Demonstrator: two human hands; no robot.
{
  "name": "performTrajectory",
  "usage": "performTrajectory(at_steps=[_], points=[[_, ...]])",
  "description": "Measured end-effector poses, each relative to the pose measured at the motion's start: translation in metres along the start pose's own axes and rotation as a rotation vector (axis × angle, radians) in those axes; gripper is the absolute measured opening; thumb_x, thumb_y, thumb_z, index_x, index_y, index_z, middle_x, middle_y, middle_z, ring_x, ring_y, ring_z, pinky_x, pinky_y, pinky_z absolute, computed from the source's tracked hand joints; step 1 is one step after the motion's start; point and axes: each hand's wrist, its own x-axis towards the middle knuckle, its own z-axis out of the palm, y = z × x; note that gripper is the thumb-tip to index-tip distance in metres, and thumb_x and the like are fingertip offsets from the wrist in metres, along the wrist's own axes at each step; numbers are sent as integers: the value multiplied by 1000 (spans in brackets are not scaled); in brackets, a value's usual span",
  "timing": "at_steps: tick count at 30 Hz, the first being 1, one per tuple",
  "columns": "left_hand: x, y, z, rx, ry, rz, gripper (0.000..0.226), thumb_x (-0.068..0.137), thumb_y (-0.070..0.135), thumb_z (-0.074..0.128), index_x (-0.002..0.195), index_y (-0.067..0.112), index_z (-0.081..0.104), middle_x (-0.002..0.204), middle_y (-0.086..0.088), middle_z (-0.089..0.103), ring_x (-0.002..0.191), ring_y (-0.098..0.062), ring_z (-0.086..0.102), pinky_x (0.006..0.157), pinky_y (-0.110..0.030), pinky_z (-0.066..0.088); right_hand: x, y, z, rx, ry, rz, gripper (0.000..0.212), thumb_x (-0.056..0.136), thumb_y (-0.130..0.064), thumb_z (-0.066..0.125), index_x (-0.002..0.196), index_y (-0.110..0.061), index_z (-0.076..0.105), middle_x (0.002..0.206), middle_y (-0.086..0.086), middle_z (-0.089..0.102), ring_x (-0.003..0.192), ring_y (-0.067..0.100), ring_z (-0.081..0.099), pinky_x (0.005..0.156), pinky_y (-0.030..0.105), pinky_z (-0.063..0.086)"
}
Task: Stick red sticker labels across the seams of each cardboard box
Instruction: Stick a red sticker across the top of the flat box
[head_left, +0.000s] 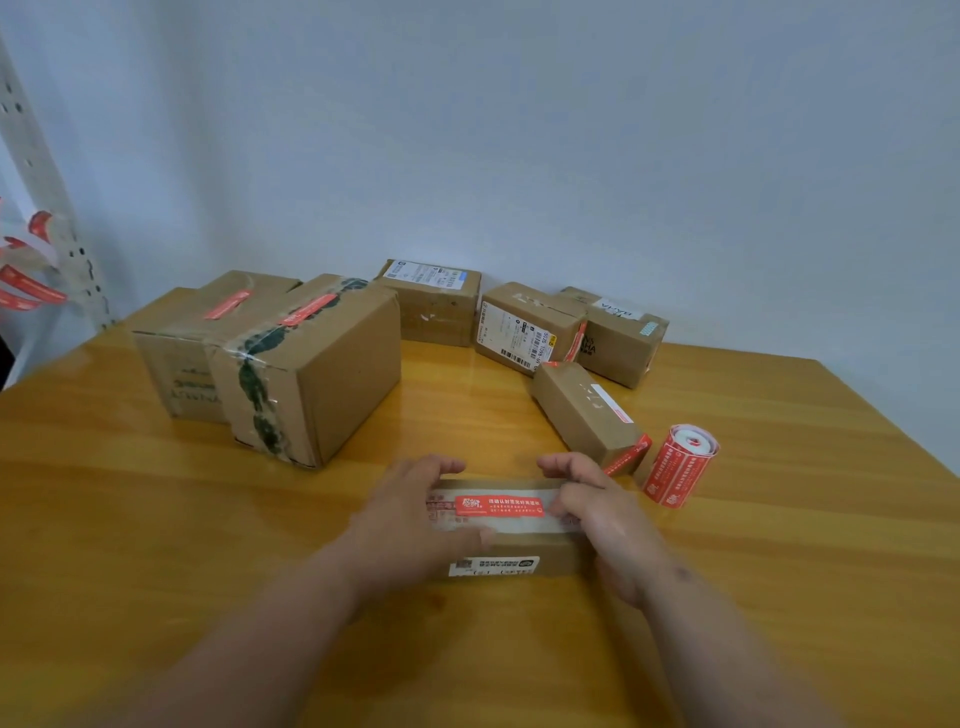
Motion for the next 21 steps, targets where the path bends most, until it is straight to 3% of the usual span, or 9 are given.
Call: performTrajectory(at_steps=[3, 5, 9, 11, 13, 15, 17, 21], points=[[4, 0, -9, 343, 130, 58, 65, 65, 71, 69, 120, 44, 47, 106, 22, 44, 101, -5, 49, 99, -40, 45, 1, -11, -6, -200, -103, -53, 75, 57, -26, 65, 129, -34, 45, 134, -6, 37, 119, 13, 45, 97, 31, 45], [8, 0, -20, 464, 265, 31, 63, 66, 77, 63, 114, 38, 49, 102, 18, 47, 96, -5, 50, 95, -37, 47, 6, -16, -8, -324, -80, -81, 80, 63, -28, 75, 134, -39, 40, 136, -11, 31, 126, 12, 37, 109, 38, 37], [15, -7, -34, 543, 413, -45, 66, 77, 70, 58, 125, 27, 44, 121, 4, 46, 109, -15, 48, 94, -35, 49, 22, -16, 2, -474, -16, -156, 68, 84, -25, 71, 144, -36, 39, 138, -12, 37, 126, 10, 44, 98, 26, 40], [16, -8, -34, 630, 477, -24, 64, 83, 63, 55, 133, 26, 38, 132, 1, 41, 120, -20, 44, 100, -38, 46, 30, -17, 6, -573, 120, -250, 58, 87, -22, 66, 140, -32, 45, 140, -9, 41, 129, 12, 41, 98, 23, 36], [18, -6, -32, 698, 543, 37, 58, 89, 51, 55, 136, 26, 34, 142, -1, 32, 129, -24, 35, 107, -41, 39, 39, -21, 7, -718, 306, -296, 50, 88, -20, 61, 136, -29, 49, 141, -6, 41, 134, 18, 33, 107, 30, 31], [22, -4, -31, 748, 536, 57, 54, 91, 35, 56, 138, 28, 32, 151, -1, 21, 137, -26, 23, 112, -43, 31, 49, -23, 4, -885, 430, -282, 48, 89, -26, 59, 135, -29, 49, 145, -5, 38, 137, 24, 25, 113, 39, 23], [29, -4, -32, 792, 490, 57, 55, 90, 23, 55, 139, 31, 32, 154, -2, 14, 139, -27, 15, 115, -44, 25, 58, -23, 0, -993, 453, -187, 50, 88, -31, 57, 137, -31, 46, 152, 0, 29, 143, 29, 15, 116, 46, 17], [40, -3, -39, 850, 446, 23, 48, 92, 21, 48, 138, 32, 40, 154, -1, 16, 136, -26, 17, 113, -45, 25, 74, -20, -10, -1101, 429, -35, 53, 88, -34, 54, 139, -30, 39, 162, 8, 9, 148, 40, -2, 120, 52, 5]])
